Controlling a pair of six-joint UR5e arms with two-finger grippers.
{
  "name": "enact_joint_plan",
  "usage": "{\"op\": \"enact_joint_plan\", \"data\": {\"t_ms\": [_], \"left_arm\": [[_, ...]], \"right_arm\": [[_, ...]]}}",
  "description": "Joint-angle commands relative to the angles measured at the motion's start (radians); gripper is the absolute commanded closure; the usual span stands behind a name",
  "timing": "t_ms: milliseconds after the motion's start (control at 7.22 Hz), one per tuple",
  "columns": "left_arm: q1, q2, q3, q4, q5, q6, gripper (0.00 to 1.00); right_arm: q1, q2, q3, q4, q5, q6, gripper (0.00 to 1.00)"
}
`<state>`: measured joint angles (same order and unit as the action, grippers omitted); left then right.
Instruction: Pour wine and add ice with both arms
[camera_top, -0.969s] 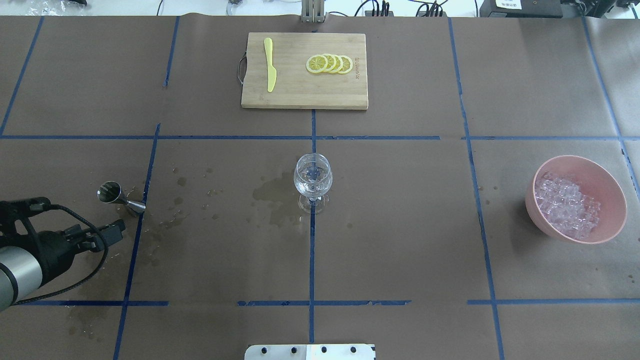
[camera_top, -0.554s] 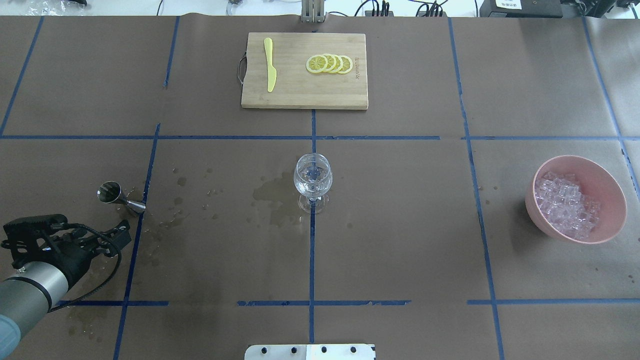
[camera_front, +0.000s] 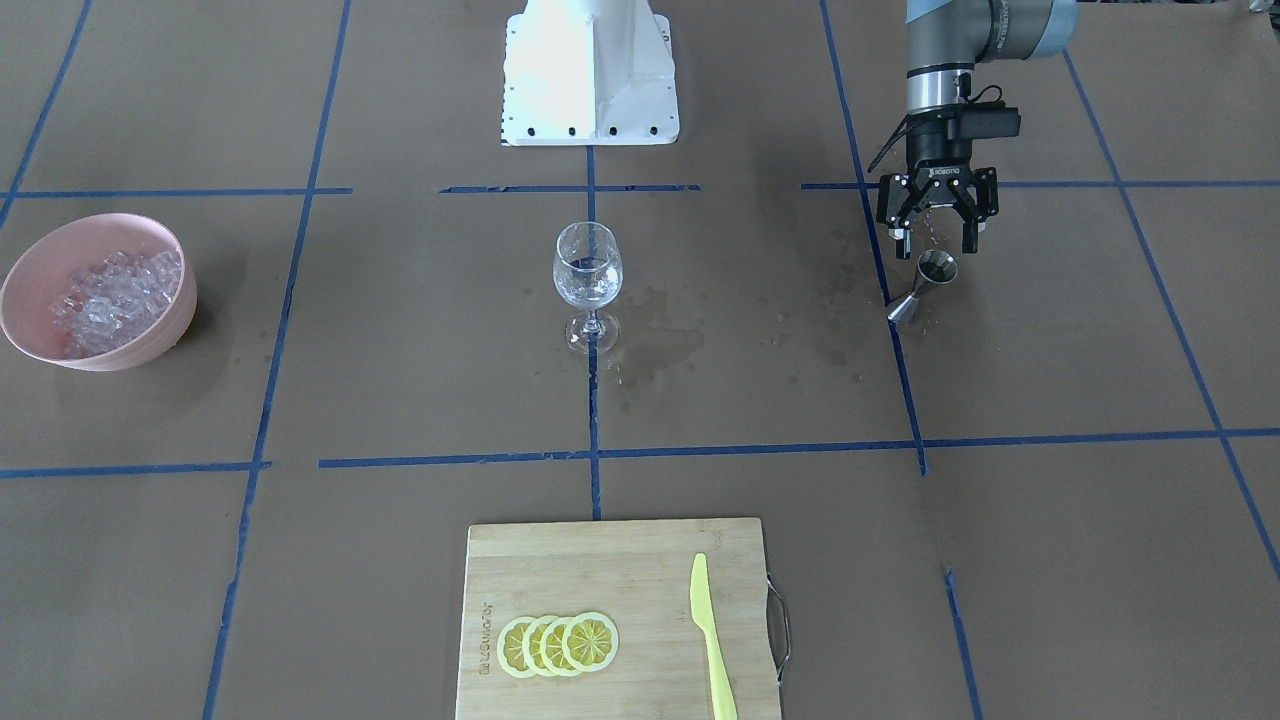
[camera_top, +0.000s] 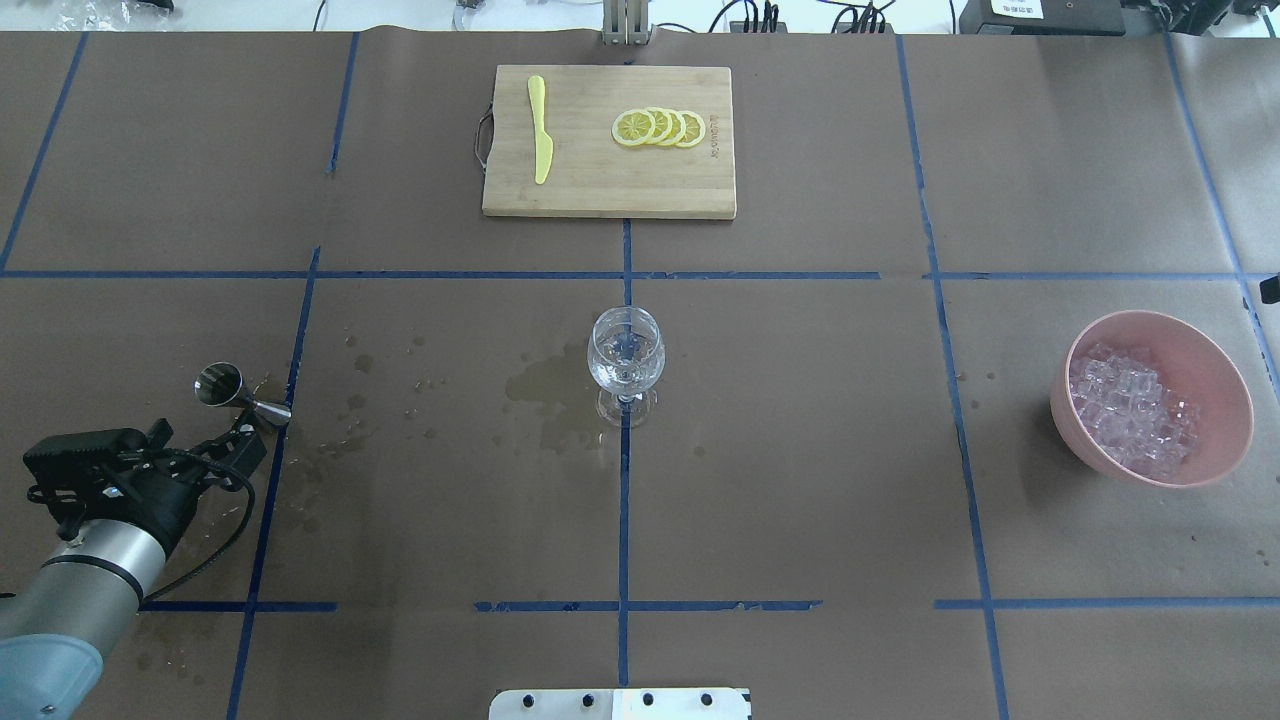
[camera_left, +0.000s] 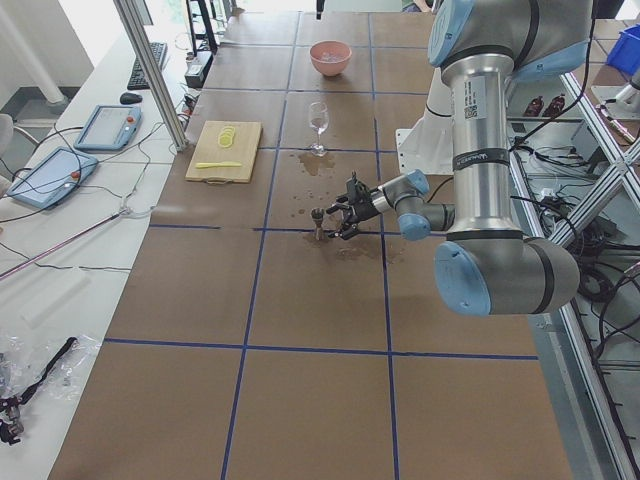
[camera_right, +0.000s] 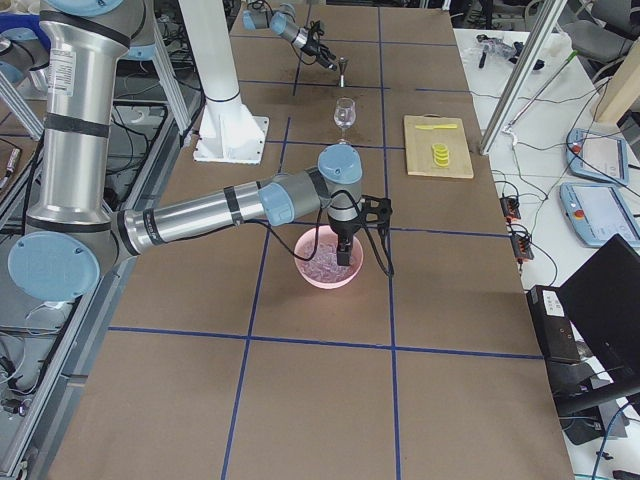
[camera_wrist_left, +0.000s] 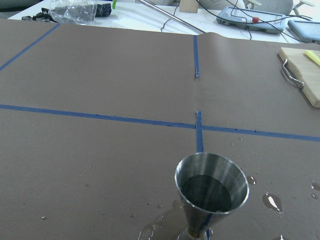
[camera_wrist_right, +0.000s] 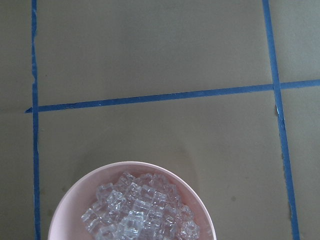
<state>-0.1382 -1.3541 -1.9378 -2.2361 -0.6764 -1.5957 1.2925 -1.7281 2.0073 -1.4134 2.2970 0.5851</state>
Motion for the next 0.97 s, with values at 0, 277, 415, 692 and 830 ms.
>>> {"op": "enact_joint_plan", "data": {"t_ms": [0, 277, 415, 692, 830], "left_arm": [[0.0, -0.09, 0.109, 0.001, 0.085, -0.02, 0.01], [0.0, -0.143, 0.163, 0.001, 0.19, -0.02, 0.03], [0.0, -0.143, 0.171, 0.001, 0.234, -0.02, 0.06], [0.0, -0.141, 0.22, 0.0, 0.259, -0.02, 0.07], [0.0, -0.143, 0.229, 0.0, 0.259, -0.02, 0.07]], "right_arm": [[-0.085, -0.008, 0.002, 0.074, -0.045, 0.092, 0.0], [-0.117, -0.008, 0.002, 0.085, -0.059, 0.119, 0.0], [-0.121, -0.008, 0.002, 0.086, -0.057, 0.117, 0.0], [-0.121, -0.008, 0.002, 0.091, -0.053, 0.117, 0.0], [-0.121, -0.01, 0.002, 0.091, -0.05, 0.117, 0.0]]}}
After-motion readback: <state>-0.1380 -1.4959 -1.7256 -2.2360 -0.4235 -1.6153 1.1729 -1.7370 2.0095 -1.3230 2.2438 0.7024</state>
